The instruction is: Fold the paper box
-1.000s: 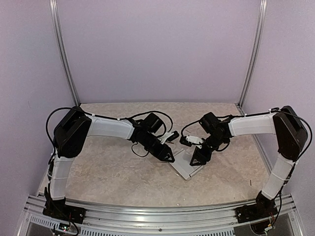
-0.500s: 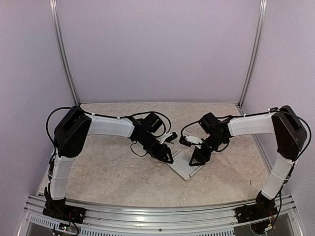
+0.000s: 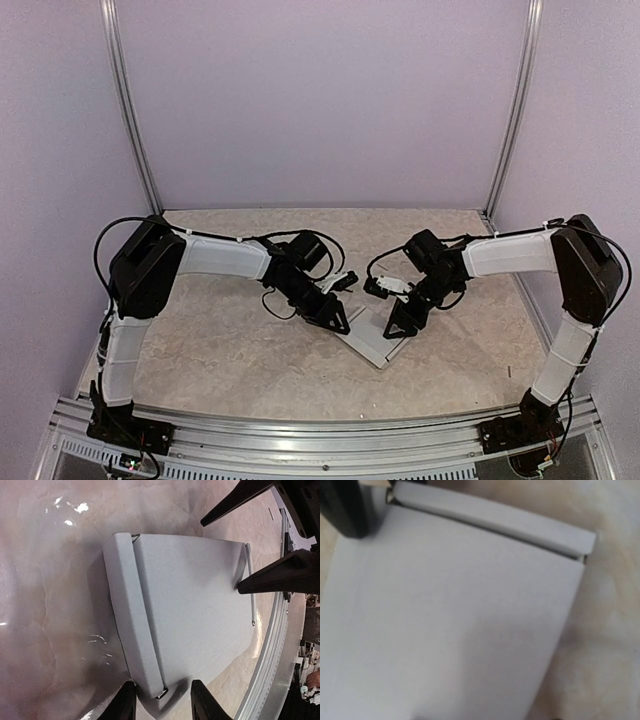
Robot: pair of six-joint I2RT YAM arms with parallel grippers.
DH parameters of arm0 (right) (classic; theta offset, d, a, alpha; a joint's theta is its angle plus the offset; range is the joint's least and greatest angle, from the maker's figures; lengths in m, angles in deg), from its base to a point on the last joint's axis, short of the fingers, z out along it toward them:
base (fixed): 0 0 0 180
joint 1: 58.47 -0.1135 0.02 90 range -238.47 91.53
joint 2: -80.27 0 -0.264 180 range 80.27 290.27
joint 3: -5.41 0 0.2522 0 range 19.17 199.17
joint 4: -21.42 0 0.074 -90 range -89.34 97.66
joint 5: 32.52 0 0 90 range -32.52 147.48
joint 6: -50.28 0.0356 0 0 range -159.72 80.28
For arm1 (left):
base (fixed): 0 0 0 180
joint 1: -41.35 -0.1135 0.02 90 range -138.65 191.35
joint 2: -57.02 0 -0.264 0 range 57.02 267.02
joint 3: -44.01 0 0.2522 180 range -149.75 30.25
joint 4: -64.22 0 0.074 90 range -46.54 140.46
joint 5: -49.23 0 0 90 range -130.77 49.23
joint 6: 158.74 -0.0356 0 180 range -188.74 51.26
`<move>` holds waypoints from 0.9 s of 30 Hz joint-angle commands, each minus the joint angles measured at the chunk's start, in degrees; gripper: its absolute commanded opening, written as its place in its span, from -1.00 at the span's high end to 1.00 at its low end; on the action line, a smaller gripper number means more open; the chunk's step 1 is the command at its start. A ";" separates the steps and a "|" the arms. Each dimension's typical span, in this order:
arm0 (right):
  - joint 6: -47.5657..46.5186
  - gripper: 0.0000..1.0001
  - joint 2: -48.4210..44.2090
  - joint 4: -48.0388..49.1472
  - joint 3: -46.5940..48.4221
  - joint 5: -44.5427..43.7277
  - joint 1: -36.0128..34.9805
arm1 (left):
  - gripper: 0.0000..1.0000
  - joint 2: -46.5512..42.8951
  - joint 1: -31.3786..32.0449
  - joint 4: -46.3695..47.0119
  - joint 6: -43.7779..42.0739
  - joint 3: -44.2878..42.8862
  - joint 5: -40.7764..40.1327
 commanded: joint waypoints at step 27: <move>-0.12 -0.16 3.10 -0.90 -0.28 -2.68 -0.21 | 0.36 -1.47 2.71 -0.03 0.62 1.20 0.65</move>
